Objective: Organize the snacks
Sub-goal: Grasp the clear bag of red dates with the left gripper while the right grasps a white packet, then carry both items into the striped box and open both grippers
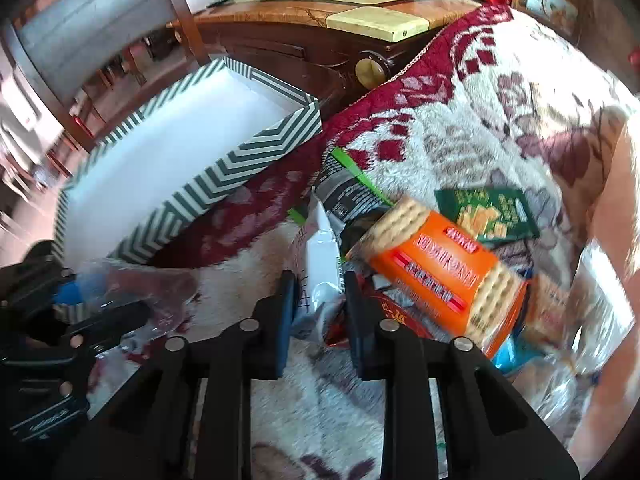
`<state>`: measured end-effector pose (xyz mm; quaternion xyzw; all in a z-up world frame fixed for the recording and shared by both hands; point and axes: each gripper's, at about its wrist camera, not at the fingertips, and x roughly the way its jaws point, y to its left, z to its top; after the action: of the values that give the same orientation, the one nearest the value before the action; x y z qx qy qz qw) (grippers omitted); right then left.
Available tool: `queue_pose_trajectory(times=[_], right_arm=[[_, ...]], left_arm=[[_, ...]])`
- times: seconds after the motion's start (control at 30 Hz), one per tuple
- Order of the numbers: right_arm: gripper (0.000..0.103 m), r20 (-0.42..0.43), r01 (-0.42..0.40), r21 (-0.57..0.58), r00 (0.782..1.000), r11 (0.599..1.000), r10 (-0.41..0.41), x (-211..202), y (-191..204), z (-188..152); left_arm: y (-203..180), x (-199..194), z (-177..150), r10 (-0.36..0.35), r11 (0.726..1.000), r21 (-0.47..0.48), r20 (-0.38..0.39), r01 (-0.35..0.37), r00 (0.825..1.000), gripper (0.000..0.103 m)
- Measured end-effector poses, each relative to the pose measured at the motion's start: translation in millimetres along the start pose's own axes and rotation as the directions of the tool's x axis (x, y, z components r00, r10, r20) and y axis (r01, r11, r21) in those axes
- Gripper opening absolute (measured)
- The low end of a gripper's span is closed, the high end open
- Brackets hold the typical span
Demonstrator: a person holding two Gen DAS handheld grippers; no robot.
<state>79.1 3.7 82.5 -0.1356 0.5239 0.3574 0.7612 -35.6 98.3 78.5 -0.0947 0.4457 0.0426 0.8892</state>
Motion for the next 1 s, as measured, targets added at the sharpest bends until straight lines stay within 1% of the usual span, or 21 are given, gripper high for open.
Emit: queue_pose_trajectory(times=[0.07, 0.17, 0.27, 0.4, 0.57, 0.77, 0.87, 1.0], right_arm=[[0.017, 0.015, -0.022, 0.022, 1.000, 1.000, 0.021, -7, -1, -2], [0.017, 0.063, -0.043, 0.029, 0.997, 0.999, 0.041, -21, 1, -1], [0.017, 0.075, -0.052, 0.035, 0.996, 0.998, 0.050, -25, 3, 2], [0.017, 0.106, -0.093, 0.058, 0.991, 0.994, 0.086, -31, 4, 8], [0.017, 0.151, -0.148, 0.073, 0.979, 0.986, 0.136, -35, 15, 23], [0.017, 0.176, -0.205, 0.082, 0.966, 0.975, 0.188, -26, 31, 45], [0.017, 0.174, -0.222, 0.073, 0.963, 0.972, 0.207, -17, 41, 56], [0.017, 0.161, -0.250, 0.076, 0.958, 0.965, 0.236, -3, 49, 68]], left_arm=[[-2, -8, 4, -0.001, 1.000, 0.006, 0.020, 0.001, 1.000, 0.032], [-1, -17, 11, 0.007, 1.000, 0.011, 0.045, -0.008, 0.999, 0.032], [6, -26, 20, 0.019, 1.000, 0.001, 0.063, -0.019, 0.998, 0.032], [22, -31, 33, 0.070, 0.998, -0.006, 0.087, -0.070, 0.994, 0.032], [50, -23, 49, 0.131, 0.991, -0.037, 0.081, -0.128, 0.988, 0.032], [82, -3, 64, 0.189, 0.980, -0.069, 0.050, -0.185, 0.981, 0.032], [97, 9, 71, 0.218, 0.973, -0.085, 0.030, -0.215, 0.975, 0.032], [115, 23, 78, 0.236, 0.966, -0.107, 0.006, -0.234, 0.972, 0.032]])
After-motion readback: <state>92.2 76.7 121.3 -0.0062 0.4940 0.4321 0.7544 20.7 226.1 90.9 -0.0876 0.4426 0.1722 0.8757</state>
